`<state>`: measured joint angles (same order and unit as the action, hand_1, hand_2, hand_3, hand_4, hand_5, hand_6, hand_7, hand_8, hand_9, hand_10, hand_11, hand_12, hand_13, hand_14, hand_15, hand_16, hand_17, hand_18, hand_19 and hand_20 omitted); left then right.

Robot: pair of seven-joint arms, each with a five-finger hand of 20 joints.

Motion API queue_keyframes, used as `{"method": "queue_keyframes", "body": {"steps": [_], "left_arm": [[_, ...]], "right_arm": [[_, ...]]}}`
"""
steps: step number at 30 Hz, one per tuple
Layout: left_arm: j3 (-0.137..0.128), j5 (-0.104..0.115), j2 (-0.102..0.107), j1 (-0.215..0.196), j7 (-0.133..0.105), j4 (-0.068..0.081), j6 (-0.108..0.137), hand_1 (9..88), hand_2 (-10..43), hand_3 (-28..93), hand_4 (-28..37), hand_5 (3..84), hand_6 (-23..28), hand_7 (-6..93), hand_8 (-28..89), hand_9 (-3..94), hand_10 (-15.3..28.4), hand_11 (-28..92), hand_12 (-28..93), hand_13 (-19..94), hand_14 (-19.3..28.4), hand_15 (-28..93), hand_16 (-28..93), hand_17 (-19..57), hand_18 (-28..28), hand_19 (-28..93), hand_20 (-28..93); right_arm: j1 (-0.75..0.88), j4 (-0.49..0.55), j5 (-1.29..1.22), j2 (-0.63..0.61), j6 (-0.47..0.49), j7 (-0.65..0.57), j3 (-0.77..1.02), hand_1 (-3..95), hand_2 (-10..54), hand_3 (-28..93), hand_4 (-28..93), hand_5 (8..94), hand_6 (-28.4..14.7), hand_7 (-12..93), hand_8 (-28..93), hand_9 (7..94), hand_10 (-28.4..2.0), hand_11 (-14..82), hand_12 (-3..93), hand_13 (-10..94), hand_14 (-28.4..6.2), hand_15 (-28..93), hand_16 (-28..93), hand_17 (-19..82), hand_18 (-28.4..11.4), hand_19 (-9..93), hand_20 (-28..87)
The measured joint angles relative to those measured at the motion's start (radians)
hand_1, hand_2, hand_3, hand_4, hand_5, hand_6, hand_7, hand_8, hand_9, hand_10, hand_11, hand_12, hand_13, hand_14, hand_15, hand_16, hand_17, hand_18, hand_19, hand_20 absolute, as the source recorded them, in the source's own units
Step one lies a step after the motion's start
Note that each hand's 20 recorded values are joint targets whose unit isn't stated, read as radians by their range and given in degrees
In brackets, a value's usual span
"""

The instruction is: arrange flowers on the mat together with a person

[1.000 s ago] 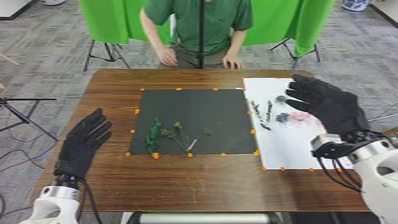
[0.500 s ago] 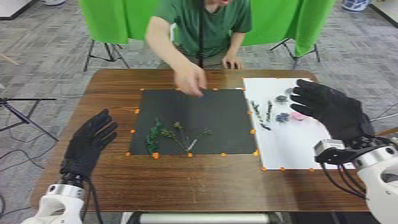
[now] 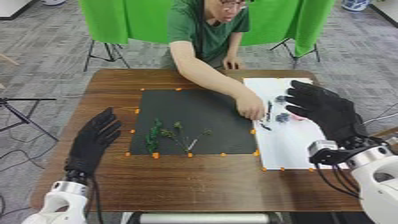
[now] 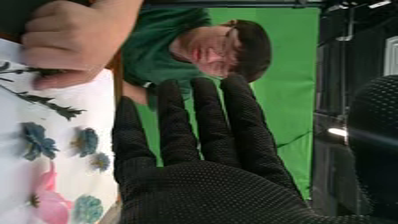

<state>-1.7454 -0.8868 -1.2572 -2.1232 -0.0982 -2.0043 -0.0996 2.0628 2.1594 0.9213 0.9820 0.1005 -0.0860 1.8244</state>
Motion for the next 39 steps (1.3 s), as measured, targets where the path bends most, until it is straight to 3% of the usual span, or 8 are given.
{"method": "queue_keyframes", "body": {"steps": [8,14,39], "left_arm": [[-0.002,-0.012,-0.008,-0.007,0.0,-0.001,0.001,26.1,-1.9,70,-28.3,31.2,4.2,19.6,-11,21.3,11.3,25,13,21,13.7,22,-1,-9.3,21.2,44,3],[0.005,-0.011,-0.012,-0.002,0.0,0.009,0.0,25.6,-1.7,70,-28.3,31.3,4.3,19.5,-11,21.4,11.5,25,13,21,13.8,22,-1,-9.3,21.3,44,3],[-0.001,-0.011,-0.006,-0.013,0.02,0.003,-0.009,25.4,-1.6,70,-28.3,31.1,4.2,19.1,-11,21.3,11.5,24,13,21,13.9,21,-1,-9.3,21.3,44,3]], "right_arm": [[-0.004,-0.001,0.019,0.017,-0.002,0.002,-0.008,12.9,-2.0,84,-27,37.1,-6.0,15,-9,36.1,-12.5,8.8,21.2,29,-12.1,6,29,3,-21.3,27,18],[0.004,0.0,0.019,0.033,-0.014,0.003,-0.004,12.9,-1.9,83,-27,37.1,-6.0,15,-9,36.1,-12.5,8.7,21.1,29,-12.2,6,29,3,-21.3,27,18],[-0.006,-0.006,0.027,0.034,0.001,-0.017,-0.009,12.8,-1.7,84,-27,36.9,-6.0,14,-9,36.1,-12.7,8.5,21.3,29,-12.4,6,30,2,-21.7,28,18]]}}
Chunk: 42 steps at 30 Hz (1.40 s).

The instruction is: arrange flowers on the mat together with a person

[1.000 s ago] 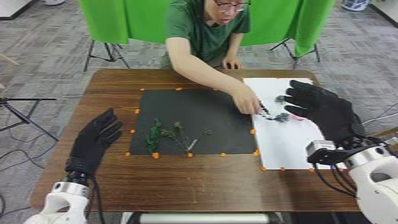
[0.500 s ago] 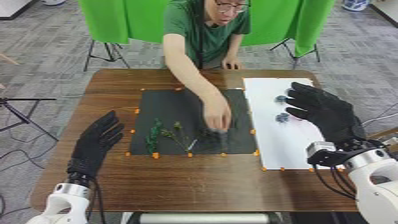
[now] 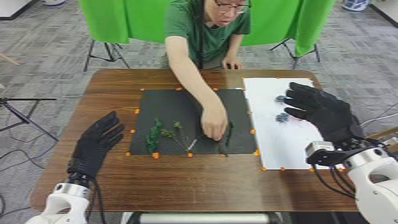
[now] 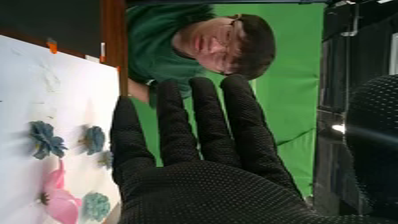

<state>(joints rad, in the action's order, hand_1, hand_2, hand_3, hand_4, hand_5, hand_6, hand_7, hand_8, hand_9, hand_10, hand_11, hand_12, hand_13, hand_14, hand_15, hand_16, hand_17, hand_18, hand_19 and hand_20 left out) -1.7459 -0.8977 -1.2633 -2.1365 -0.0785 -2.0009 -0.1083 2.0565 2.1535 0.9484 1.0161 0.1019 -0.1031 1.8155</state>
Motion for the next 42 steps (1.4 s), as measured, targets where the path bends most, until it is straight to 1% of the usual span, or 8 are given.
{"method": "queue_keyframes", "body": {"steps": [20,24,26,28,31,33,36,42], "left_arm": [[0.0,-0.002,-0.001,0.006,0.007,0.0,-0.008,25.4,-1.6,70,-28.3,31.1,4.1,19.3,-11,21.2,11.5,24,13,21,13.9,21,-1,-9.4,21.3,44,3],[0.0,-0.002,-0.001,0.007,0.008,0.0,-0.008,25.5,-1.6,70,-28.3,31.1,4.1,19.3,-11,21.2,11.4,24,13,21,13.9,21,-1,-9.4,21.3,44,3],[0.001,-0.002,-0.001,0.008,0.008,0.001,-0.008,25.4,-1.6,70,-28.3,31.1,4.0,19.3,-11,21.3,11.4,24,13,21,13.9,22,-1,-9.4,21.3,44,3],[0.003,-0.002,0.0,0.012,0.009,0.004,-0.009,25.4,-1.6,70,-28.3,31.0,4.0,19.3,-11,21.2,11.4,24,13,21,13.8,22,-1,-9.4,21.3,44,3],[0.004,-0.002,0.002,0.018,0.013,0.004,-0.01,25.5,-1.7,70,-28.3,31.0,4.1,19.3,-11,21.3,11.4,24,13,21,13.9,22,-1,-9.4,21.3,44,3],[0.003,-0.002,0.002,0.018,0.015,0.004,-0.01,25.5,-1.7,70,-28.3,31.0,4.1,19.3,-11,21.4,11.4,25,13,21,14.0,22,-1,-9.4,21.3,44,3],[0.003,-0.002,0.002,0.017,0.023,0.004,-0.01,25.5,-1.8,70,-28.3,31.0,4.1,19.3,-11,21.3,11.3,25,13,21,13.9,22,-1,-9.4,21.3,44,3],[0.004,-0.003,0.002,0.018,0.028,0.004,-0.017,25.5,-1.7,70,-28.3,30.9,4.0,19.4,-11,21.3,11.4,25,13,21,13.9,22,-1,-9.4,21.2,44,3]], "right_arm": [[-0.02,-0.009,0.0,-0.008,0.012,-0.011,-0.01,13.4,-1.8,84,-27,37.1,-6.0,15,-9,37.0,-13.1,9.5,21.4,31,-12.4,7,31,3,-22.0,29,18],[-0.026,-0.013,0.001,-0.009,0.013,-0.01,-0.017,14.0,-2.2,84,-27,37.8,-5.8,15,-9,38.9,-11.6,10.4,21.2,33,-12.0,7,30,3,-22.1,30,19],[-0.026,-0.013,0.004,-0.011,0.012,-0.006,-0.017,15.1,-3.2,85,-27,38.4,-5.7,16,-9,39.3,-11.4,10.9,20.9,34,-11.6,8,30,4,-22.2,31,19],[-0.028,-0.014,0.007,-0.016,0.009,0.002,-0.019,19.5,-7.0,85,-27,39.0,-5.1,17,-10,40.0,-11.2,11.4,20.4,36,-11.3,9,29,6,-21.9,34,21],[-0.036,-0.018,0.023,-0.027,-0.002,0.015,-0.033,25.1,-9.4,85,-28,40.9,-3.9,23,-14,42.9,-9.9,15.5,18.8,41,-9.9,19,24,10,-21.1,43,24],[-0.046,-0.02,0.068,-0.038,-0.012,0.018,-0.048,27.4,-9.5,85,-28,43.5,-2.5,27,-16,46.0,-9.4,17.6,18.1,44,-8.8,26,21,12,-20.7,49,27],[-0.067,-0.023,0.25,-0.07,-0.036,0.042,-0.084,30.3,-9.5,84,-28,46.5,-0.7,31,-18,49.2,-9.0,19.9,17.7,48,-7.9,31,19,14,-19.7,55,29],[-0.123,-0.058,0.586,-0.18,-0.149,0.189,-0.179,34.8,-9.5,83,-28,49.7,1.3,33,-20,52.0,-7.2,21.6,17.2,52,-6.0,37,17,17,-18.1,58,30]]}}
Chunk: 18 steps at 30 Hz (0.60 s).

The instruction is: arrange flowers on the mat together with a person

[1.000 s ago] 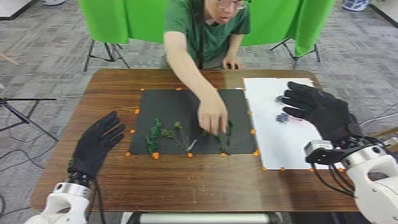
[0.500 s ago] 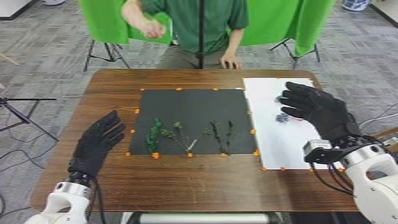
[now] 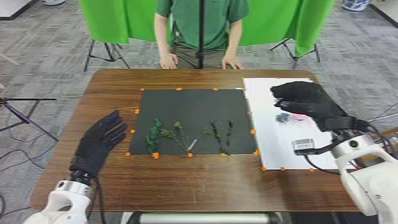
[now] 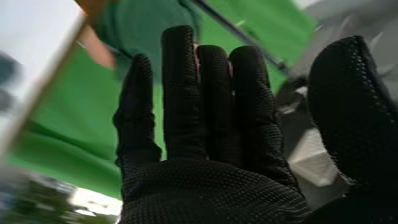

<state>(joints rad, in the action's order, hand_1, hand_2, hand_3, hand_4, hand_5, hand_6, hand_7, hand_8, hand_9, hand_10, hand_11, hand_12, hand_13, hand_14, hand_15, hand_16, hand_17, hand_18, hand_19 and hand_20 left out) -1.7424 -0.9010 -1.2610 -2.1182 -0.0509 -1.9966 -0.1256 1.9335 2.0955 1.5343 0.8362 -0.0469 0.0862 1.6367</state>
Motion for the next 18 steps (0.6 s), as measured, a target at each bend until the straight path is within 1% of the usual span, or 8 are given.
{"method": "queue_keyframes", "body": {"steps": [3,6,10,13,14,15,18], "left_arm": [[0.003,-0.002,0.0,0.0,-0.002,0.0,-0.004,25.6,-1.7,70,-28.3,30.9,4.0,19.4,-11,21.3,11.4,25,13,21,13.9,22,-1,-9.4,21.3,44,3],[0.004,-0.003,0.0,-0.004,-0.002,0.0,-0.008,25.6,-1.6,70,-28.3,30.9,4.0,19.4,-11,21.2,11.4,25,13,21,13.9,22,-1,-9.4,21.3,44,3],[0.005,-0.004,0.0,-0.007,-0.003,-0.001,-0.011,25.6,-1.6,70,-28.3,31.1,4.1,19.4,-11,21.3,11.4,25,13,22,14.0,22,-1,-9.5,21.3,44,3],[0.005,-0.005,0.0,-0.009,-0.005,-0.001,-0.011,25.4,-1.7,70,-28.3,31.1,4.1,19.5,-11,21.2,11.4,25,13,22,14.0,22,-1,-9.5,21.3,44,3],[0.005,-0.005,0.0,-0.01,-0.006,-0.001,-0.011,25.3,-1.8,70,-28.3,31.1,4.1,19.5,-11,21.3,11.4,25,13,22,14.0,22,-1,-9.5,21.3,44,3],[0.005,-0.005,0.0,-0.011,-0.006,-0.001,-0.011,25.4,-1.8,70,-28.3,31.1,4.1,19.5,-11,21.3,11.4,25,13,22,14.0,22,-1,-9.5,21.3,44,3],[0.005,-0.005,0.0,-0.013,-0.006,-0.001,-0.01,25.3,-1.8,70,-28.3,31.1,4.1,19.4,-11,21.3,11.4,25,13,22,14.1,22,-1,-9.5,21.3,44,4]], "right_arm": [[-0.043,-0.03,0.095,-0.048,-0.023,0.041,-0.031,35.8,-9.5,82,-28,49.5,2.1,33,-21,51.5,-6.5,21.9,17.3,51,-5.3,39,17,17,-17.3,58,30],[-0.093,-0.078,0.247,-0.093,-0.053,0.055,-0.072,35.5,-9.5,83,-28,47.5,2.3,34,-21,49.0,-5.6,22.0,17.4,48,-4.9,40,17,16,-17.0,58,30],[-0.14,-0.153,0.481,-0.153,-0.085,0.056,-0.116,33.7,-9.5,84,-28,43.9,1.9,33,-21,44.4,-4.9,21.9,18.2,40,-4.8,43,17,13,-16.7,56,29],[-0.143,-0.183,0.611,-0.188,-0.073,0.043,-0.116,33.0,-9.5,86,-28,42.0,1.7,34,-21,42.8,-4.7,22.7,18.7,35,-5.0,48,18,11,-16.3,56,30],[-0.144,-0.188,0.65,-0.197,-0.063,0.035,-0.116,33.0,-9.5,86,-28,41.8,1.7,34,-21,42.6,-4.7,22.7,18.7,34,-5.2,51,17,11,-16.3,56,30],[-0.144,-0.191,0.689,-0.204,-0.049,0.027,-0.115,32.9,-9.5,86,-28,41.7,1.7,34,-21,42.5,-4.6,22.6,18.8,33,-5.6,56,15,11,-16.4,56,31],[-0.152,-0.199,0.829,-0.215,0.014,-0.002,-0.117,33.0,-9.5,86,-28,41.8,2.2,35,-21,42.9,-4.7,22.9,18.7,33,-6.2,65,16,10,-16.6,57,32]]}}
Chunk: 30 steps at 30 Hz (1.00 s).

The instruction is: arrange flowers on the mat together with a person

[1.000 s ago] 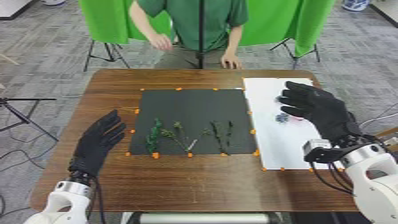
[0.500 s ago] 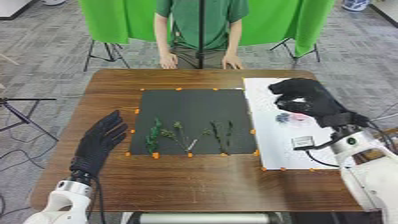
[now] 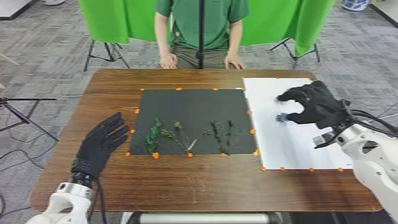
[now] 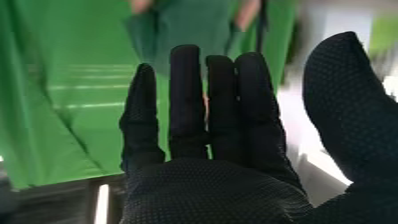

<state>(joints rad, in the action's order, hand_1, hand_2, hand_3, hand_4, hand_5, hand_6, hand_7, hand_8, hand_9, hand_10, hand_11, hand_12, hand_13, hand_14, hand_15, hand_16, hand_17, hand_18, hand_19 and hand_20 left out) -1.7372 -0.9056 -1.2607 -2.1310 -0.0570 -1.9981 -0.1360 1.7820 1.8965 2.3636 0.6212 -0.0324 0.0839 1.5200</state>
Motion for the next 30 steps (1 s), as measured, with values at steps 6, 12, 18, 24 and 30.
{"method": "queue_keyframes", "body": {"steps": [6,12,18,24,30], "left_arm": [[-0.001,0.0,0.0,0.004,0.004,0.0,0.0,25.4,-1.6,69,-28.3,30.9,4.1,19.3,-11,21.3,11.4,25,13,22,14.0,23,-1,-9.5,21.3,44,4],[-0.001,0.001,0.0,0.005,0.005,0.001,0.0,25.0,-1.7,69,-28.3,31.0,4.0,19.3,-11,21.3,11.4,25,13,22,14.0,23,-1,-9.6,21.4,44,4],[-0.001,0.001,0.0,0.003,0.004,0.0,0.0,25.0,-1.7,69,-28.3,31.0,4.1,19.3,-11,21.4,11.4,25,13,22,14.1,23,-2,-9.6,21.4,44,4],[-0.001,0.0,-0.001,0.002,0.004,0.0,0.0,25.0,-1.7,70,-28.3,31.0,4.1,19.2,-11,21.3,11.4,25,13,22,14.0,23,-2,-9.6,21.4,44,4],[-0.001,0.0,-0.001,0.003,0.004,0.0,0.0,25.1,-1.7,69,-28.3,31.0,4.1,19.3,-11,21.4,11.4,25,13,22,14.0,23,-2,-9.6,21.5,44,4]], "right_arm": [[-0.052,-0.042,0.153,-0.002,0.093,-0.058,-0.059,33.8,-9.5,86,-28,41.6,1.4,33,-20,43.6,-5.0,22.6,18.3,39,-6.3,76,15,10,-16.4,59,33],[-0.1,-0.085,0.138,0.012,0.122,-0.106,-0.121,35.8,-9.5,85,-28,39.4,0.7,32,-19,41.7,-5.0,21.9,18.0,49,-6.2,80,12,12,-16.7,59,33],[-0.155,-0.13,0.157,0.032,0.124,-0.152,-0.205,37.4,-9.5,84,-28,42.3,2.6,34,-20,45.1,-4.6,22.6,17.7,52,-6.2,81,11,14,-16.3,59,33],[-0.19,-0.159,0.181,0.048,0.126,-0.155,-0.254,40.1,-9.5,83,-28,50.9,4.8,38,-21,56.2,-5.6,34.1,22.3,55,-5.2,78,11,15,-15.7,59,33],[-0.232,-0.18,0.197,0.056,0.122,-0.169,-0.298,47.3,-9.5,71,-28,57.1,4.8,54,-5,69.9,-4.1,27.9,49.4,61,-4.0,73,20,17,-15.1,59,34]]}}
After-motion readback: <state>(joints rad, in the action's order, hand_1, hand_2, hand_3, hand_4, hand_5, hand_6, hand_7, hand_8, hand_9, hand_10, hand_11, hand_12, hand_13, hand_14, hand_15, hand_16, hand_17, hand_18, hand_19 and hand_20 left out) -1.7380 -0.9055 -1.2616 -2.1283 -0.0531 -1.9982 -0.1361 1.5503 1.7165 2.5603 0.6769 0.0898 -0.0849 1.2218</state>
